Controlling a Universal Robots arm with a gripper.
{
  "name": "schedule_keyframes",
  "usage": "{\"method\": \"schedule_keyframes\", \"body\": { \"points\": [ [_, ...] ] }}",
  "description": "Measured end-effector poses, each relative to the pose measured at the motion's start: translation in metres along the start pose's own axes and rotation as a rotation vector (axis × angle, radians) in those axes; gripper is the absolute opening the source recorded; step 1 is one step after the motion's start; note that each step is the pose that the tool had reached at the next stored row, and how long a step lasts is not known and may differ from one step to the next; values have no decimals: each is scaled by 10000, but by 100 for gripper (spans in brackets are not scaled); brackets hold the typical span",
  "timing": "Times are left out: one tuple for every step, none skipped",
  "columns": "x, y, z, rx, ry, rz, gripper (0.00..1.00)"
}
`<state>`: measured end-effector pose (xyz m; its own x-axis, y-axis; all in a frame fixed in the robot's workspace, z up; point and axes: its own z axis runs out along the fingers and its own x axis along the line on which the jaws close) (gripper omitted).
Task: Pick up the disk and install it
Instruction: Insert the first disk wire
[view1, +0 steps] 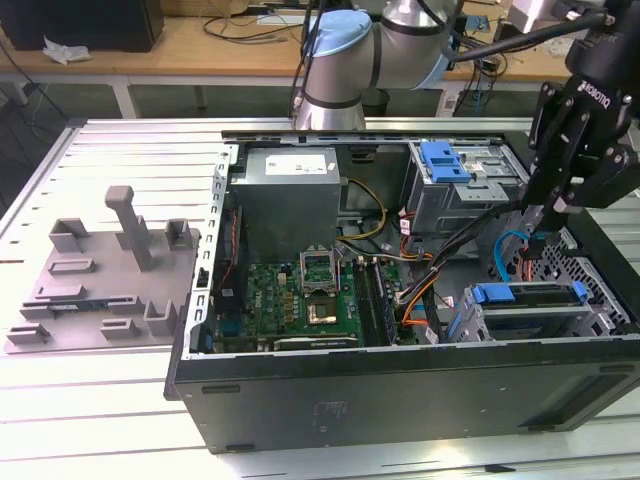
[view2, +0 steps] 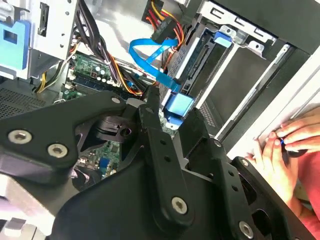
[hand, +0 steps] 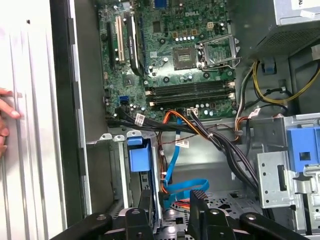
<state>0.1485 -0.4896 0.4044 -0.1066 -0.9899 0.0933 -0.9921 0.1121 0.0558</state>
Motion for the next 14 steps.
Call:
{"method": "schedule_keyframes", "body": {
  "points": [
    [-17,-22,-2,-38,72,1,44],
    [-29,-41,-3,-59,142,3,44],
    [-52,-83,-2,-89,286,9,44],
    [-61,-107,0,-96,346,12,44],
    [-74,-146,2,-100,419,15,44],
    [-91,-212,8,-100,514,21,44],
    [-100,-253,12,-98,565,26,44],
    [-108,-287,16,-95,604,30,44],
    [-124,-338,23,-90,658,38,44],
    [-142,-371,28,-85,705,45,44],
    [-160,-385,34,-81,753,52,44],
    [-188,-392,42,-74,840,58,44],
    [-209,-394,48,-68,915,65,44],
    [-243,-396,52,-54,1044,74,44]
  ]
}}
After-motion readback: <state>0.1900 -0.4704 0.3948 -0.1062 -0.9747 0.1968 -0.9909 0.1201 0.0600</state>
